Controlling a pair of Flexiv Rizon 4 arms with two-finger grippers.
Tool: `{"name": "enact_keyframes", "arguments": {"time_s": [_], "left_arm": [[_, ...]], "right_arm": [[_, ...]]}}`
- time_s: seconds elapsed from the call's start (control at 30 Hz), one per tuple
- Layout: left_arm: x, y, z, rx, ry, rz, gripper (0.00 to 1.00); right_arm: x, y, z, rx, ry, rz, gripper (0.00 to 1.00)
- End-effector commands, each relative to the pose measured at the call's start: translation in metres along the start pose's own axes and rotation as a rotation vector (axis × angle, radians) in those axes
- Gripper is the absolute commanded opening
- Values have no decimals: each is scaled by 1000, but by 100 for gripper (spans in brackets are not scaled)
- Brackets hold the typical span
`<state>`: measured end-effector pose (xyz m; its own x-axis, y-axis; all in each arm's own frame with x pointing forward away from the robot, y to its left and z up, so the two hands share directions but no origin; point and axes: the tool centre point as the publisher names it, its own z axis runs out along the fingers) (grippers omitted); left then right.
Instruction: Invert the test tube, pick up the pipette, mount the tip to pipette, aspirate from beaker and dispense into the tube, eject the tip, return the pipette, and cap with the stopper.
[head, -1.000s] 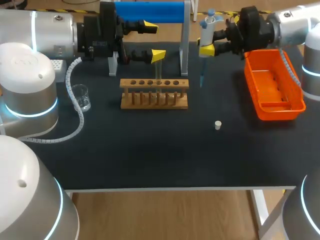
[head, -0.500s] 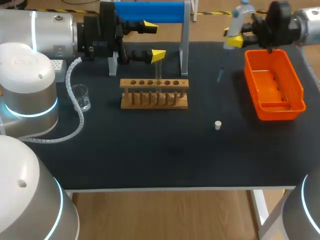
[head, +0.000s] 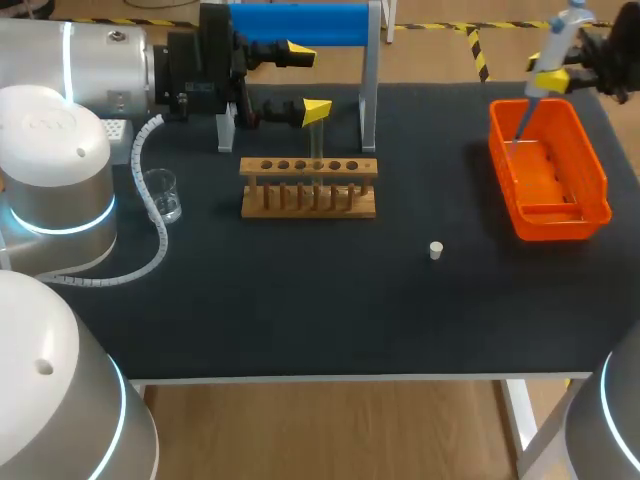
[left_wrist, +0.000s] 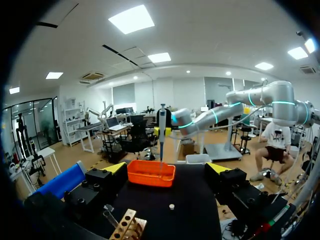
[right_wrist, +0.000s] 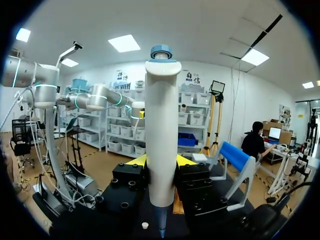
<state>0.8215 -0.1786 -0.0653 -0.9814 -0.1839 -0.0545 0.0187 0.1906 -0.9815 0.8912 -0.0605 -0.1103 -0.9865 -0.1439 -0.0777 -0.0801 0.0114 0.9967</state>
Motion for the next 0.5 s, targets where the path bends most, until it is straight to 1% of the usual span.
{"name": "enact_keyframes", "arguments": {"time_s": [0.03,0.33,0.5], "left_arm": [[1,1,-1,2,0,1,100],[1,1,-1,2,0,1,100],[1,1,-1,2,0,1,100]], "right_arm": [[1,-6,-33,-12,5,-1,0],[2,-20,-70,-20,-3,-5,0],[4,-28,-81,-14,5,-1,0]]}}
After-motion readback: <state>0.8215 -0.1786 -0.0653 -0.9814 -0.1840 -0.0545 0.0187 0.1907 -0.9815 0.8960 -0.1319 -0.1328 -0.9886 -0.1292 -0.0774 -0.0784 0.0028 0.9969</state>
